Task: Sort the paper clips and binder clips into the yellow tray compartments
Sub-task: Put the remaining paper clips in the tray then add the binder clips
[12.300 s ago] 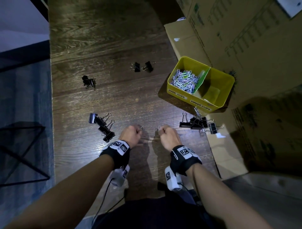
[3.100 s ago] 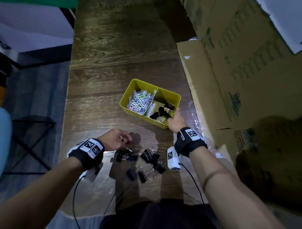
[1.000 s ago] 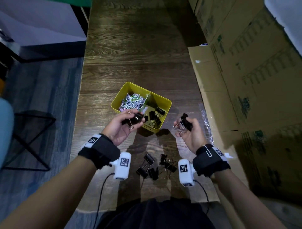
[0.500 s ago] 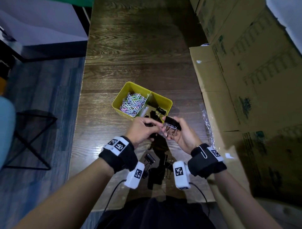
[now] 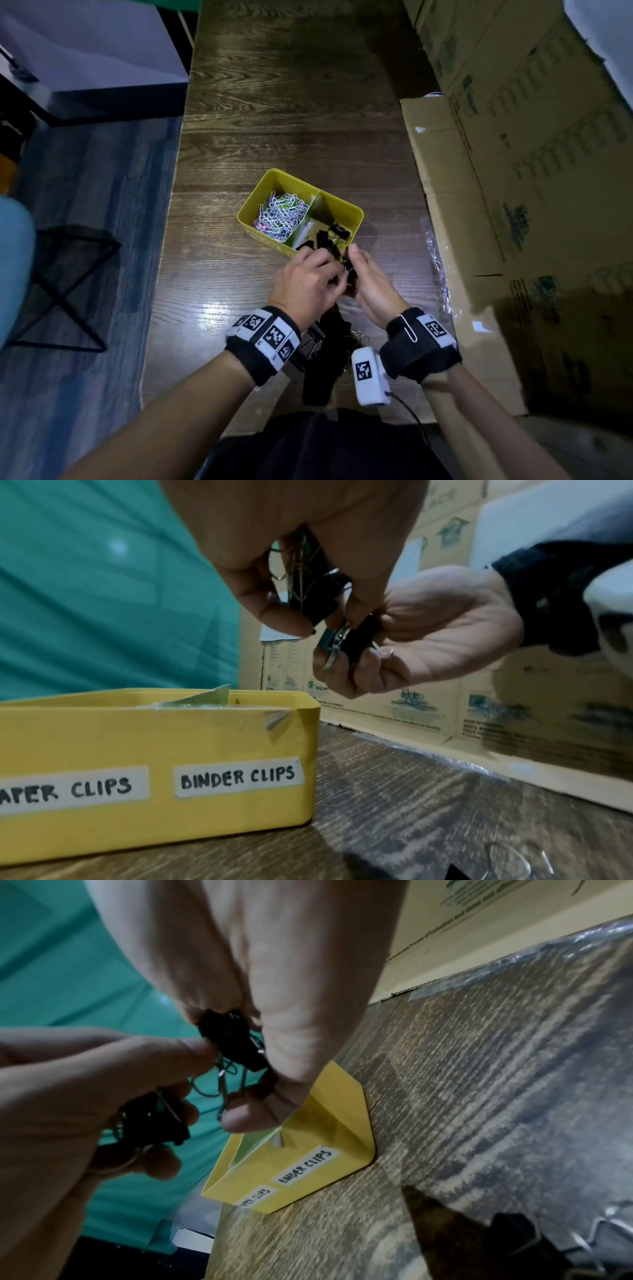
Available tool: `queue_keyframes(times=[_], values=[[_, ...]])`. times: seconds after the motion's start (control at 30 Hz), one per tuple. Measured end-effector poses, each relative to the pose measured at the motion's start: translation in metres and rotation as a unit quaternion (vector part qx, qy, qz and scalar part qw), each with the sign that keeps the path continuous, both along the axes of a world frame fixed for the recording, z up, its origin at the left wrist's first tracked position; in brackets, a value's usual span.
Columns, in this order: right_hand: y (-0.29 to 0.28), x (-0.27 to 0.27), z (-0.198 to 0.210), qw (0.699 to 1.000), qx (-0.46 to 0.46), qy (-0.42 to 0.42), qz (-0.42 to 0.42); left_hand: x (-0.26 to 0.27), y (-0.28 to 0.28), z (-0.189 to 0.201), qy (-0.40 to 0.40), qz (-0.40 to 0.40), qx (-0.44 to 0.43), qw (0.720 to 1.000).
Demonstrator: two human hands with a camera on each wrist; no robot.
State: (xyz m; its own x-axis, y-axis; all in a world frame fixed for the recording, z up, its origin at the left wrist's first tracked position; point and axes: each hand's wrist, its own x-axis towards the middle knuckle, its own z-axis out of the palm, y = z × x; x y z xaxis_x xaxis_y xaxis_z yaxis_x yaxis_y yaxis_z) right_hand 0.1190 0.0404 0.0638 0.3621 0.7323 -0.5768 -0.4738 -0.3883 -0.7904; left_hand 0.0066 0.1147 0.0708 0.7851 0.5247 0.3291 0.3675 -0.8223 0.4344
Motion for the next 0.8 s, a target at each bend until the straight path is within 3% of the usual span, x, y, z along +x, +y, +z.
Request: queue_keyframes(times=[0.1, 0.2, 0.3, 0.4, 0.6, 0.7, 0.8], values=[[-0.001, 0.001, -0.008, 0.997, -0.042, -0.058, 0.001, -0.003, -0.001, 0.004, -0.029, -0.014, 0.034, 0.999], [-0.004, 0.005, -0.007, 0.994, -0.053, -0.091, -0.015, -0.017, 0.006, 0.002, -0.048, -0.007, -0.033, 0.998], [-0.006, 0.016, -0.009, 0.994, -0.054, -0.092, -0.032, -0.042, 0.012, -0.016, 0.086, 0.022, -0.138, 0.986], [-0.001, 0.024, -0.005, 0.996, -0.046, -0.070, -0.044, -0.056, 0.022, -0.049, 0.273, 0.046, -0.178, 0.944], [0.017, 0.036, 0.001, 0.998, -0.021, -0.025, -0.062, -0.059, 0.045, -0.077, 0.361, 0.038, -0.249, 0.898], [0.026, 0.041, 0.004, 0.997, -0.041, -0.029, -0.051, -0.065, 0.061, -0.072, 0.357, 0.053, -0.282, 0.889], [0.038, 0.044, 0.010, 0.997, -0.049, -0.042, -0.039, -0.059, 0.070, -0.043, 0.243, 0.080, -0.438, 0.862]])
